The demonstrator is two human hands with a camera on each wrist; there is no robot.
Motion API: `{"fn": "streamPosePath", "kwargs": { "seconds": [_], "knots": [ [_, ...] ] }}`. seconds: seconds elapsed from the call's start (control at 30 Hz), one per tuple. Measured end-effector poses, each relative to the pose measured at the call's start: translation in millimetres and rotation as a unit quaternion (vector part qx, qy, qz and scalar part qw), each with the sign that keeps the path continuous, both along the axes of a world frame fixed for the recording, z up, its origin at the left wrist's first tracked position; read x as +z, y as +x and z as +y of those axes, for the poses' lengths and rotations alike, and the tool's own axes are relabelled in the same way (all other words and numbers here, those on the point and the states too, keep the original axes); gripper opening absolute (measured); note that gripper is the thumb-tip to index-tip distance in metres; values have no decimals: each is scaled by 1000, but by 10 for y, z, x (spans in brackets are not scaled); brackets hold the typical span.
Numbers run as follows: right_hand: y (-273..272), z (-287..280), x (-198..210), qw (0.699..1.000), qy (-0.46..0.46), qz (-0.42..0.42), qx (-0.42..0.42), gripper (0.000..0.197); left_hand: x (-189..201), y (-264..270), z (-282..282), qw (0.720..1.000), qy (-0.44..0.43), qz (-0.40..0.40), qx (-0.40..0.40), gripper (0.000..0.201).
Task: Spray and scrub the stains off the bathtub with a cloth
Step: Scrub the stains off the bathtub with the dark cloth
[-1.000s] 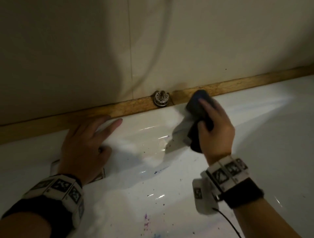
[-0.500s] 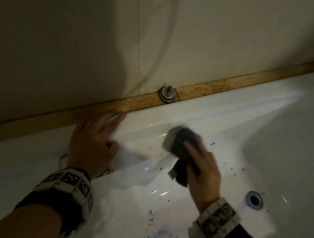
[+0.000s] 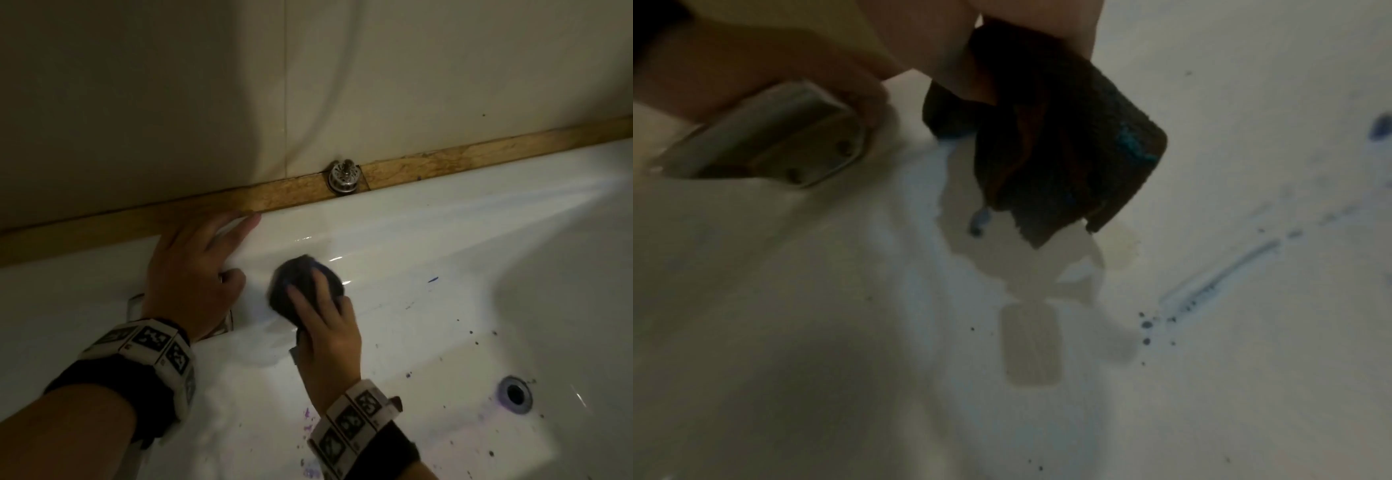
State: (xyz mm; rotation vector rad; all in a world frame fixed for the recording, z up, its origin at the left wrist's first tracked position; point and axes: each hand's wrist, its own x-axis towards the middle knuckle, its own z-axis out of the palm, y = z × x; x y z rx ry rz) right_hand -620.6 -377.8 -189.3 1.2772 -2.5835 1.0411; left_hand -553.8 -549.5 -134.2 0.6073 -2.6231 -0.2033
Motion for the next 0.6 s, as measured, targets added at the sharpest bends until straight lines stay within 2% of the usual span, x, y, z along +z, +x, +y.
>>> {"fn": "streamPosePath", "kwargs": {
  "seconds": [0.07, 0.13, 0.17, 0.27, 0.33, 0.47, 0.6],
  "knots": [
    [-32, 2, 103, 994, 12, 2, 110, 39, -1, 4, -4, 1000, -1, -3, 2, 63],
    [-207, 86, 265, 986, -27, 0, 163, 35, -7, 0, -6, 1000, 2, -4, 4, 63],
    [-320, 129, 341, 987, -56, 0, 150, 35, -11, 0, -8, 1000, 2, -5, 6, 64],
    [-553, 153, 425, 994, -108, -11, 23, 39, -12, 2, -15, 1000, 4, -7, 9, 65],
    [-465, 56, 326, 997, -81, 2, 18, 38, -3, 1, -19, 1000, 12, -11, 8, 65],
    [-141, -107, 113, 986, 20, 54, 155, 31, -9, -5, -14, 1000, 7, -13, 0, 63],
    [-91, -249, 344, 932, 46, 63, 353, 29, -11, 11, -27, 1000, 4, -17, -11, 63]
  ]
}}
